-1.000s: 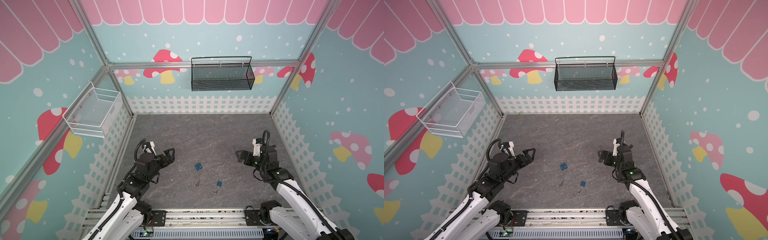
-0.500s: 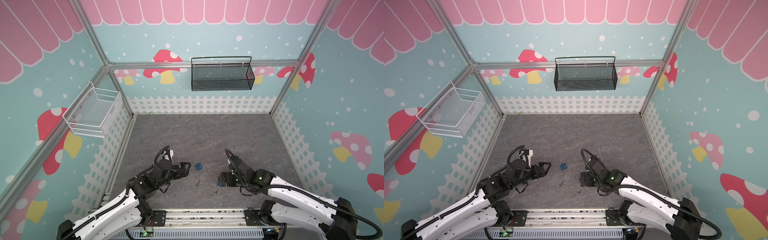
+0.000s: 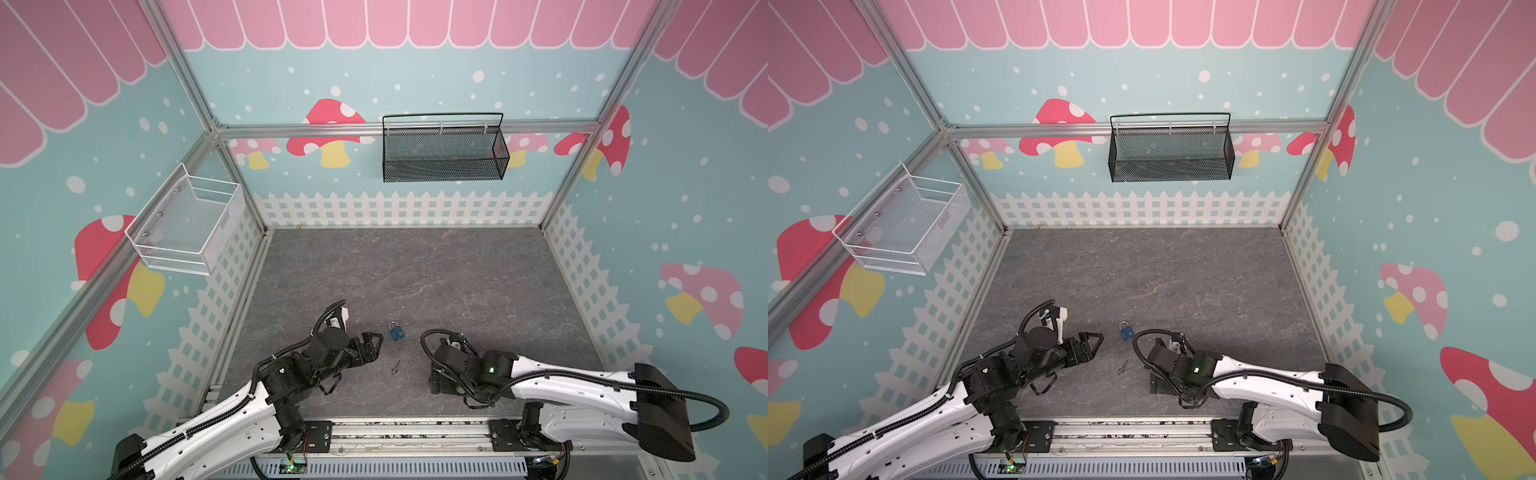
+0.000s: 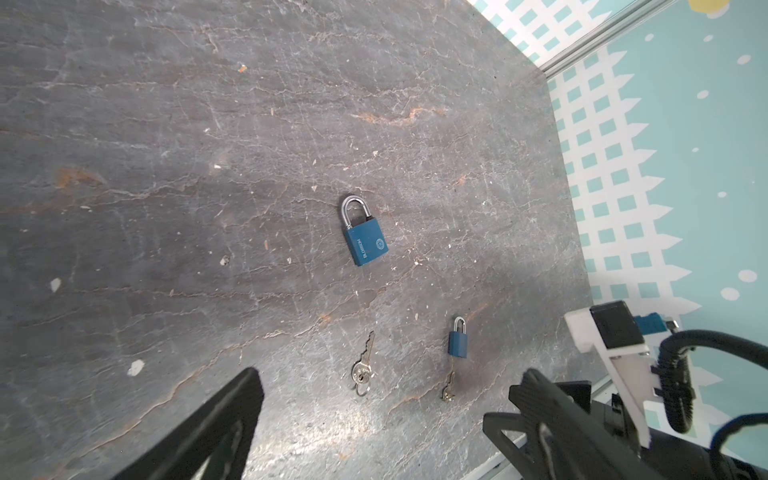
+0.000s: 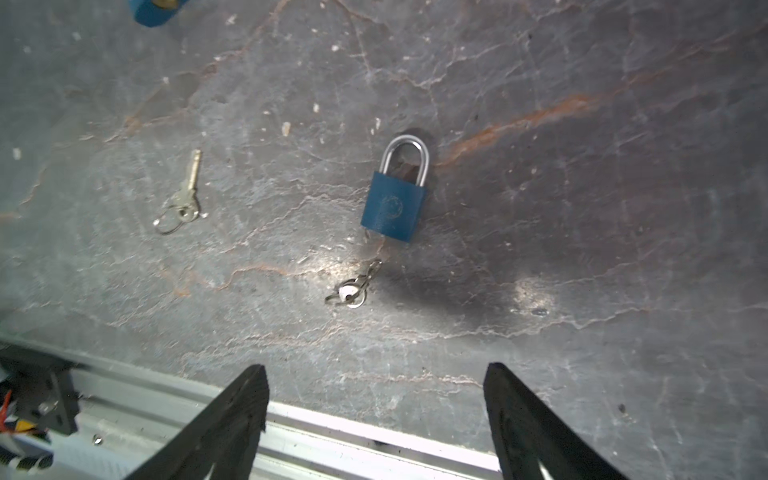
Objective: Unlock with the key
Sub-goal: 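Move the left gripper toward the padlocks while the right gripper reaches toward the keys, then lower the right gripper onto the key ring beside the small padlock and close it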
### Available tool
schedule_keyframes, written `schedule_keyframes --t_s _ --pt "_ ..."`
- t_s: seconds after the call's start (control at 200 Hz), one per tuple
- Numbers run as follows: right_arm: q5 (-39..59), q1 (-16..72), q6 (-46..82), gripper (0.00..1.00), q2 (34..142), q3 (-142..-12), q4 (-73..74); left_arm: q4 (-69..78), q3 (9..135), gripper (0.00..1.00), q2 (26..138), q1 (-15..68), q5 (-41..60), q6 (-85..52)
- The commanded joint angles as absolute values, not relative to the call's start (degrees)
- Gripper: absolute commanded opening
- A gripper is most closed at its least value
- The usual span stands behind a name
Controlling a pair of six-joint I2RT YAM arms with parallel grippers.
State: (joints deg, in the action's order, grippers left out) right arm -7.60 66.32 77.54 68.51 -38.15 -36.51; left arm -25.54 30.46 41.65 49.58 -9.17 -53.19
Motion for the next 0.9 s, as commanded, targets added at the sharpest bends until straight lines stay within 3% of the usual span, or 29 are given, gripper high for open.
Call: schedule_keyframes --t_s 0.0,0.62,0.895 --pt "-11.7 66.7 82.6 0.83 71.8 -39.8 -37.1 -28.0 29.7 0.97 41.0 49.8 -8.9 -54.1" --pt "-14.8 68.8 81.3 0.9 86.0 -47.0 -42.0 -28.7 28.9 0.98 39.7 49.8 -9.7 -56.2" --pt "-13.5 69.0 80.6 0.91 86.7 -44.7 -41.4 -29.1 30.1 0.98 41.3 49.8 -8.6 -55.4"
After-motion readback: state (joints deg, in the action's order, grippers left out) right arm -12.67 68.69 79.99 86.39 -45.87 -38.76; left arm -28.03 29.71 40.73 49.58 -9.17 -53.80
